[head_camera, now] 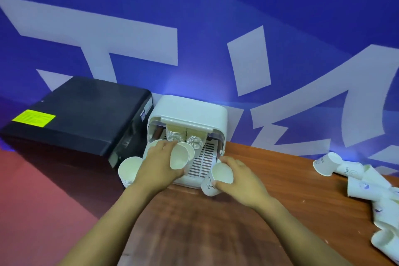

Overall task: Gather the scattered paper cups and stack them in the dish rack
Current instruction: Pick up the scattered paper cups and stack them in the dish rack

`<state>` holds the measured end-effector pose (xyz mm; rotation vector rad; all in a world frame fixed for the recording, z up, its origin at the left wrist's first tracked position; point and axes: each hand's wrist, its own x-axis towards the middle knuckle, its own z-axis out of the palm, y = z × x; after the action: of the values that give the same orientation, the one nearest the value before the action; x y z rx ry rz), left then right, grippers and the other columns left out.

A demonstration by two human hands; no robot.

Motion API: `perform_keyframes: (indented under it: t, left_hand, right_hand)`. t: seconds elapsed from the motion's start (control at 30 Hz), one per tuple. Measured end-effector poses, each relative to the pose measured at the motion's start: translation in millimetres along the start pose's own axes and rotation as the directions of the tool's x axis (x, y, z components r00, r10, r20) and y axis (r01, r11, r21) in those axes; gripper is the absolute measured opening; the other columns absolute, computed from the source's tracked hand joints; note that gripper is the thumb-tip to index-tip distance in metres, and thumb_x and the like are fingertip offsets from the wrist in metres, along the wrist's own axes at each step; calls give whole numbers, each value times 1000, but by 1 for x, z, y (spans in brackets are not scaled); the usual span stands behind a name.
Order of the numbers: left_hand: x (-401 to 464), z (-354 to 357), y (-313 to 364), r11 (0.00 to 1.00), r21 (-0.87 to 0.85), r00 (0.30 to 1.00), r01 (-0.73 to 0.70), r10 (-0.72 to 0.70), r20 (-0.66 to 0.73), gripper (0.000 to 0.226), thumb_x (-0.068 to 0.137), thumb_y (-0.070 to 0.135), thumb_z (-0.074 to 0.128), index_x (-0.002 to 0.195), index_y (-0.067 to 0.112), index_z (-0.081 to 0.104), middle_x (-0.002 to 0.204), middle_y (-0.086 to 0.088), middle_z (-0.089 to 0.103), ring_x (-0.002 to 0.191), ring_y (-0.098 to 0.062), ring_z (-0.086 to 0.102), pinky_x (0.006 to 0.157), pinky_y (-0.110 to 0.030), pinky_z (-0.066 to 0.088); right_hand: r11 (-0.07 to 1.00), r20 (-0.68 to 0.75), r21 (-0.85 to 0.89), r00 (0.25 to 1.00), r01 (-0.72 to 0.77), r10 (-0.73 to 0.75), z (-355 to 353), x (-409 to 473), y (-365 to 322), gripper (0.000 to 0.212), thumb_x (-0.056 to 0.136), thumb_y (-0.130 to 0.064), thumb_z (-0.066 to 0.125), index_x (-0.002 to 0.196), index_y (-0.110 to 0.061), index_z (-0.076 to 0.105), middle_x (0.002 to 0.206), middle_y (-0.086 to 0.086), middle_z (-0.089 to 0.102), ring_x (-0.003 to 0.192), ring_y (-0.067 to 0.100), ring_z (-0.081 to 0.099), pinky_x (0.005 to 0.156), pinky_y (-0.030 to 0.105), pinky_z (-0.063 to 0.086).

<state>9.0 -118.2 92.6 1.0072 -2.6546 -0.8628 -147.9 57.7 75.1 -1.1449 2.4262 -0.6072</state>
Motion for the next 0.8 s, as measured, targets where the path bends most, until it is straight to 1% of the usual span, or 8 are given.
perform_keyframes:
  t: [0.13,0.23,0.33,0.5,0.63,0.73,0.8]
  left_hand:
    - [17,-30,-12,999,33,998,9,-7,-63,79,75,37,74,143,26,36,143,5,36,126,-27,36,98,-38,41]
    - [28,-45,-23,999,46,996,3,1,-88,78,76,37,73,143,25,35,143,4,36,127,-26,35,97,-39,42]
    - [38,-51,-36,999,43,998,13,-11,-60,78,76,38,73,143,25,35,142,2,37,128,-27,35,99,-40,42]
    - [53,-49,-51,999,46,1000,6,-7,16,80,76,42,73,143,25,33,142,2,36,127,-26,36,98,-39,44]
    - [61,-36,-61,999,51,998,-14,11,69,76,77,42,71,141,25,34,142,2,37,126,-25,38,98,-39,43]
    - [65,-27,-70,999,48,990,0,-7,139,74,77,41,71,139,26,35,141,2,36,124,-26,38,96,-39,43]
    - [70,-19,-76,995,97,983,-1,-17,182,78,77,43,71,141,26,31,142,1,35,125,-27,38,97,-39,43]
  right_hand:
    - [1000,-74,-14,997,9,-10,-11,17,-28,68,76,-52,69,136,-33,40,136,-8,47,122,14,48,95,30,43]
    - [999,-124,2,991,47,-46,-7,32,-54,71,78,-49,68,139,-32,36,142,-6,42,127,15,44,100,33,41]
    - [998,-160,-21,985,67,-70,5,43,-75,74,80,-46,67,143,-31,31,147,-6,35,133,16,38,101,31,41]
    - [999,-229,-33,973,36,-42,25,58,-90,70,80,-44,66,140,-34,32,142,-9,38,131,15,36,99,30,40]
    - [1000,-191,-25,981,15,-19,42,66,-93,67,82,-44,63,140,-34,31,142,-12,36,129,14,36,94,27,37]
    - [999,-140,-52,990,-9,1,55,74,-91,67,83,-45,62,141,-30,33,144,-11,34,132,14,36,100,29,39]
    - [996,-96,-77,995,-35,28,61,81,-90,71,83,-47,61,144,-29,29,149,-10,32,135,14,33,104,29,35]
